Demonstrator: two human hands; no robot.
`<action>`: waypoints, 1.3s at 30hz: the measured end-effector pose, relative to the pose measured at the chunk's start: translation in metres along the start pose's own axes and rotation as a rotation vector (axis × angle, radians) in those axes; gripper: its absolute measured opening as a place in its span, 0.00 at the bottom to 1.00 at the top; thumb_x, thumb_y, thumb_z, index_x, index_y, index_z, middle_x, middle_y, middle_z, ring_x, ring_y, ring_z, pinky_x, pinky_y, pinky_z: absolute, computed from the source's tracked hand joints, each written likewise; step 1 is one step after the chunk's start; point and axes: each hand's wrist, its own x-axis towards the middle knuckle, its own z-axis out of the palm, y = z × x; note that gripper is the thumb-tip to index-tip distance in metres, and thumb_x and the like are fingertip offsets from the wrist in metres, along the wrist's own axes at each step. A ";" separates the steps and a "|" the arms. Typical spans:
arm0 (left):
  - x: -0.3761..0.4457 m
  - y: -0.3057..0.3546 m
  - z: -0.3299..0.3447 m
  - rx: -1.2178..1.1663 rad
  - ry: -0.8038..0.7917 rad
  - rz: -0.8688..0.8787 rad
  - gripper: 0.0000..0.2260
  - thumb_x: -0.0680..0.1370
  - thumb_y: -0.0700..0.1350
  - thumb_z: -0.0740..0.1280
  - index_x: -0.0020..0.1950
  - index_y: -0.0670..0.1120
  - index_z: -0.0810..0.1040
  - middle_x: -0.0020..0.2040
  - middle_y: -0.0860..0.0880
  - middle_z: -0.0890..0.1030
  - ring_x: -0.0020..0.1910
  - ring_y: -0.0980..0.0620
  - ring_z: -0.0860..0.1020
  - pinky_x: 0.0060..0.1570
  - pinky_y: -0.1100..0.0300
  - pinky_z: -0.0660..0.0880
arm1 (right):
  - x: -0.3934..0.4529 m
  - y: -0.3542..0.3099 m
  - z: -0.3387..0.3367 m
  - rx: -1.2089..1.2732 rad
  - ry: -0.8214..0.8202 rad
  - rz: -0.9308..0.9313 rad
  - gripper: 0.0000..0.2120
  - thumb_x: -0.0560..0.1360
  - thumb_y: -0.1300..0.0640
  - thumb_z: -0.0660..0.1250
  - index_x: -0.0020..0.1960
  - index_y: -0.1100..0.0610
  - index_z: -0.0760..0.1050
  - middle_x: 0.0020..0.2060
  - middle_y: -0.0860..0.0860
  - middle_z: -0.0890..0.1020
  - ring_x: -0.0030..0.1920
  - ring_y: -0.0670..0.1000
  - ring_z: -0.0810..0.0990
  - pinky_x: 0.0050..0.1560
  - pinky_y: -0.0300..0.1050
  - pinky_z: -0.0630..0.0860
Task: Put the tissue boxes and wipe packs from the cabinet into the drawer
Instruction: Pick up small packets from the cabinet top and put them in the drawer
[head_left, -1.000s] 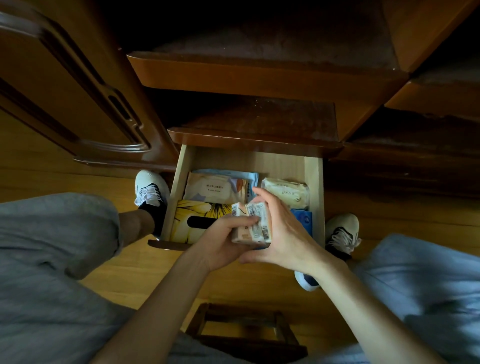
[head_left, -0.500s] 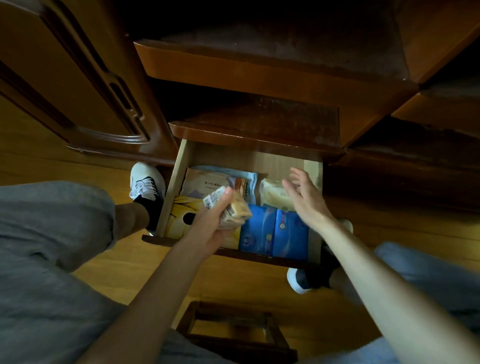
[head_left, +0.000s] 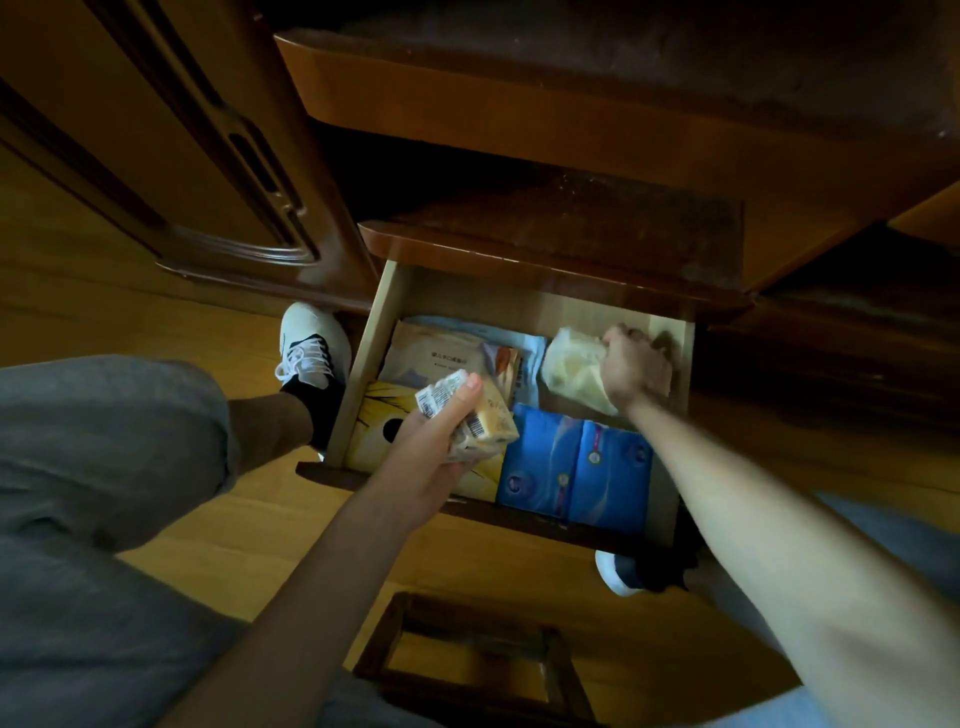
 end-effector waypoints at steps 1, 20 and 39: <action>0.001 0.000 0.003 0.005 0.000 -0.006 0.28 0.73 0.52 0.75 0.67 0.38 0.76 0.56 0.41 0.83 0.52 0.46 0.85 0.49 0.56 0.83 | 0.004 0.003 -0.002 0.113 0.035 0.068 0.11 0.81 0.57 0.62 0.62 0.55 0.77 0.58 0.58 0.82 0.57 0.62 0.82 0.55 0.53 0.77; 0.000 -0.004 0.005 0.015 0.012 0.019 0.29 0.73 0.51 0.76 0.68 0.38 0.76 0.57 0.40 0.85 0.54 0.44 0.85 0.49 0.54 0.83 | -0.020 -0.038 -0.008 1.110 -0.363 0.311 0.05 0.80 0.51 0.68 0.54 0.48 0.73 0.54 0.55 0.82 0.50 0.54 0.82 0.51 0.57 0.83; -0.014 0.034 -0.003 -0.093 0.174 0.358 0.33 0.73 0.52 0.74 0.72 0.35 0.70 0.65 0.30 0.77 0.61 0.34 0.80 0.61 0.44 0.78 | -0.089 -0.138 -0.037 0.288 -0.644 -0.680 0.20 0.80 0.50 0.68 0.69 0.56 0.75 0.66 0.55 0.79 0.66 0.56 0.75 0.69 0.55 0.70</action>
